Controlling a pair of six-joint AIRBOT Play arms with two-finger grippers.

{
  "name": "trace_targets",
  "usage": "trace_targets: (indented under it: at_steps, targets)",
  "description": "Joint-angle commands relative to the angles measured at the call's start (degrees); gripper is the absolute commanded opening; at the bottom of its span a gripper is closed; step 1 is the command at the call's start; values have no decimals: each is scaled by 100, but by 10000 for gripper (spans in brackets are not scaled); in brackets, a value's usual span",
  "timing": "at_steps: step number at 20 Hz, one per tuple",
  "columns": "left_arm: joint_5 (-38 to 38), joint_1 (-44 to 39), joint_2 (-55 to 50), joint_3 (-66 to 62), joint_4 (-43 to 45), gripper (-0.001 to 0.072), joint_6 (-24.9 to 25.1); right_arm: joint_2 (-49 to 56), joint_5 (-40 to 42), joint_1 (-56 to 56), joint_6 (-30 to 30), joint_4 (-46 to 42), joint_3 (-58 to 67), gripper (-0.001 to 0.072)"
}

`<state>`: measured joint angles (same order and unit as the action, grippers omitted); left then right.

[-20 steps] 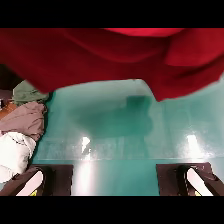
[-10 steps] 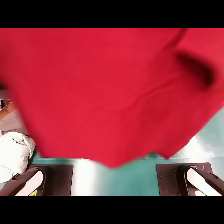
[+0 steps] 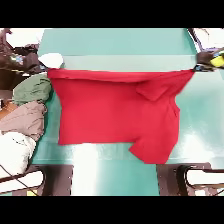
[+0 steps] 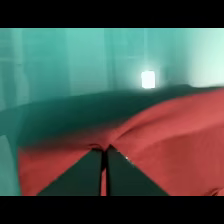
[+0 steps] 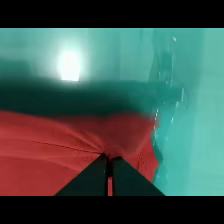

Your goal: Fold the shirts.

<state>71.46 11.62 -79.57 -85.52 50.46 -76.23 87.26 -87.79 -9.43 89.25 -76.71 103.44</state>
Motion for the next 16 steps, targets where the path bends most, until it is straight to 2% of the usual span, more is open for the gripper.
trace_targets:
  at_steps: [1,6,9,11,14,16]
  targets:
    - [-960,-11,-807,87,-546,24,562,763,1423,267,101,9,-140,11]
    - [-2608,-352,-1108,76,-568,24,1169,1110,3084,415,177,4,-142,11]
    - [-3049,-485,-1113,76,-313,24,1322,1115,3432,409,177,-87,-142,10]
    - [-2750,-485,-1113,76,260,24,1261,1115,3018,422,166,-450,-142,10]
    - [-1615,-485,-1113,76,1025,24,1211,1115,1976,557,-129,-675,-144,10]
    - [-981,-485,-1113,83,1366,24,1196,1064,1580,704,-142,-909,-317,10]
